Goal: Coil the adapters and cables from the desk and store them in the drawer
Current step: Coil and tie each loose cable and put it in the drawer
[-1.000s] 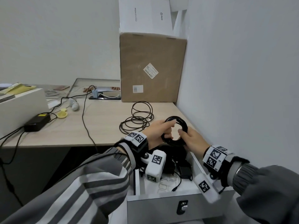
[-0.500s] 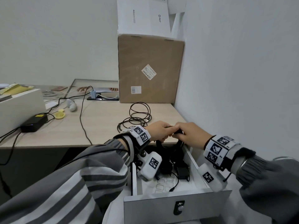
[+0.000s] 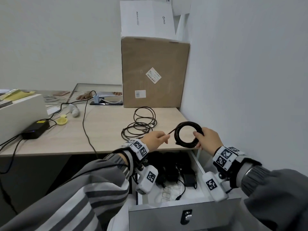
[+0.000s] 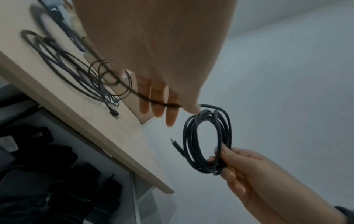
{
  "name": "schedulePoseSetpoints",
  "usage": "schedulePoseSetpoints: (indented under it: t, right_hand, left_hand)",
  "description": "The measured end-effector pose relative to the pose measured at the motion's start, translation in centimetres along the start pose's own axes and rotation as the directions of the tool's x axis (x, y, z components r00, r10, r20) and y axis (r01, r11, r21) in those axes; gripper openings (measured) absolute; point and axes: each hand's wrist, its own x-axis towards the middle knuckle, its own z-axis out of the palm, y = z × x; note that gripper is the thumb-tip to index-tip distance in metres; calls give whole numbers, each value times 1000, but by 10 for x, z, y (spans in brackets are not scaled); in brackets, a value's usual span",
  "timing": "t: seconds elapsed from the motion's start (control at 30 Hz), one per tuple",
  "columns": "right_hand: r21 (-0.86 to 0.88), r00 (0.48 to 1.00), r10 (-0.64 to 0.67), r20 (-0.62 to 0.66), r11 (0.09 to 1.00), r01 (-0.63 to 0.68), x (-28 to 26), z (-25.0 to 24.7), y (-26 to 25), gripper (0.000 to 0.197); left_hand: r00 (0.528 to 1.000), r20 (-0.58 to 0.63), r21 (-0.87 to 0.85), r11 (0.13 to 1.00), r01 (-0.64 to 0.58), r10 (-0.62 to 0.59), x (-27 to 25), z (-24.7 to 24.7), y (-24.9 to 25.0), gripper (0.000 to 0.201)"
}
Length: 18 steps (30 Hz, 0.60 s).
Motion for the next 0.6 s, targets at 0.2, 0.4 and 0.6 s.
schedulePoseSetpoints:
  t: [0.2, 0.4, 0.6]
  right_hand:
    - [69, 997, 73, -11, 995, -72, 0, 1, 6, 24]
    - [272, 989, 138, -55, 955, -118, -1, 5, -4, 27]
    - [572, 968, 249, -17, 797, -195, 3, 12, -15, 24]
  left_hand:
    - [966, -260, 62, 998, 27, -10, 6, -16, 4, 42]
    - [960, -266, -148, 988, 47, -85, 1, 1, 12, 38]
    - [993, 9, -168, 978, 121, -121, 3, 8, 21, 83]
